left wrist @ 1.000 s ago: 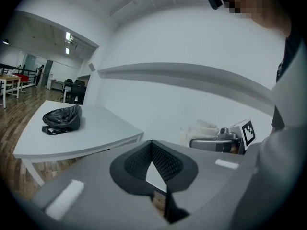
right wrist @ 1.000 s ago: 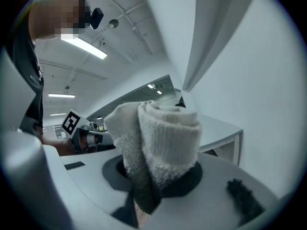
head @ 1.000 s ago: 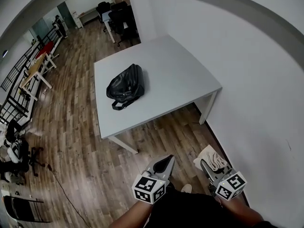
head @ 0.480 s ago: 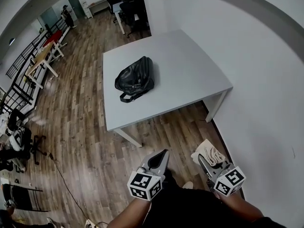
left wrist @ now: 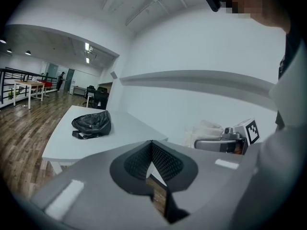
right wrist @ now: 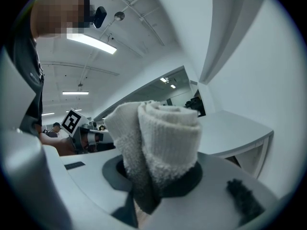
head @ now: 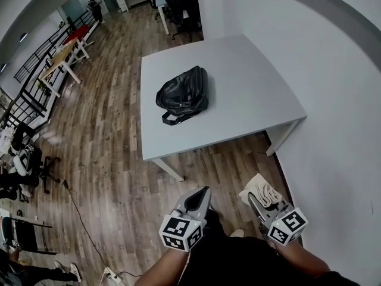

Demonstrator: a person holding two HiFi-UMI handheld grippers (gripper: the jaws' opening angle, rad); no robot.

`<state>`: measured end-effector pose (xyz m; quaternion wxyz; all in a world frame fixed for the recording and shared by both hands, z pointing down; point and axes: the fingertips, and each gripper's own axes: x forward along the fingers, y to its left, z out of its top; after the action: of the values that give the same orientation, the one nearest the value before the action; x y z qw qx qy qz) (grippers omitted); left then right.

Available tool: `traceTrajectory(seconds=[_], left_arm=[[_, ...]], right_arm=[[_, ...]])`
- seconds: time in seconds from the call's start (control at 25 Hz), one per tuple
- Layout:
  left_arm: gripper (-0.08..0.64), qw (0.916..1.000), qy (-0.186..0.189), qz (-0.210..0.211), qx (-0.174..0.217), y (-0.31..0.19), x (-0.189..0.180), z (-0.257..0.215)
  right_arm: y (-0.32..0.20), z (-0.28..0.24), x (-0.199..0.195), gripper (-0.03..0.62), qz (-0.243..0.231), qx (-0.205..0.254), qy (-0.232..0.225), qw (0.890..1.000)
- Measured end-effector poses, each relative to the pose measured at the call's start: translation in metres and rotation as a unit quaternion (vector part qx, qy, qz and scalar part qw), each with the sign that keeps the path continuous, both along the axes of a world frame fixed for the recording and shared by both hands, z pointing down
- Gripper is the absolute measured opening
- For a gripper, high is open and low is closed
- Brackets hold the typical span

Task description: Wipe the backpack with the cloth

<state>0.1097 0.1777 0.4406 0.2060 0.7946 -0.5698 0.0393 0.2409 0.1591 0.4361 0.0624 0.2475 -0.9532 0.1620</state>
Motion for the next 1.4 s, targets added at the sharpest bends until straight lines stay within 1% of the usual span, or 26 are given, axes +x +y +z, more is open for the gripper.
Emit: traceTrajectory(seconds=[0.28, 0.52, 0.68, 0.8, 1.0, 1.24, 1.4], left_arm=[[0.006, 0.9997, -0.004, -0.019, -0.012, -0.01, -0.029, 0.009], [0.006, 0.9992, -0.005, -0.027, -0.027, -0.027, -0.053, 0.022], [0.006, 0.9988, -0.004, -0.029, -0.04, -0.042, -0.066, 0.032], [0.006, 0.9987, -0.007, -0.027, -0.043, -0.054, -0.075, 0.036], [0.006, 0.9983, -0.002, -0.028, -0.051, -0.077, -0.093, 0.045], [0.006, 0.998, -0.027, -0.025, -0.051, -0.102, -0.121, 0.051], [0.006, 0.9981, -0.022, -0.025, -0.052, -0.124, -0.141, 0.058]], right_arm=[[-0.016, 0.006, -0.035, 0.085, -0.027, -0.008, 0.01, 1.0], [-0.034, 0.019, -0.065, 0.085, -0.045, -0.016, 0.016, 0.999], [-0.052, 0.023, -0.084, 0.084, -0.051, -0.021, 0.019, 0.998], [-0.066, 0.025, -0.096, 0.085, -0.053, -0.022, 0.023, 0.998], [-0.09, 0.032, -0.118, 0.085, -0.059, -0.026, 0.032, 0.997], [-0.12, 0.039, -0.146, 0.084, -0.067, -0.028, 0.043, 0.996], [-0.142, 0.042, -0.167, 0.084, -0.072, -0.024, 0.048, 0.996]])
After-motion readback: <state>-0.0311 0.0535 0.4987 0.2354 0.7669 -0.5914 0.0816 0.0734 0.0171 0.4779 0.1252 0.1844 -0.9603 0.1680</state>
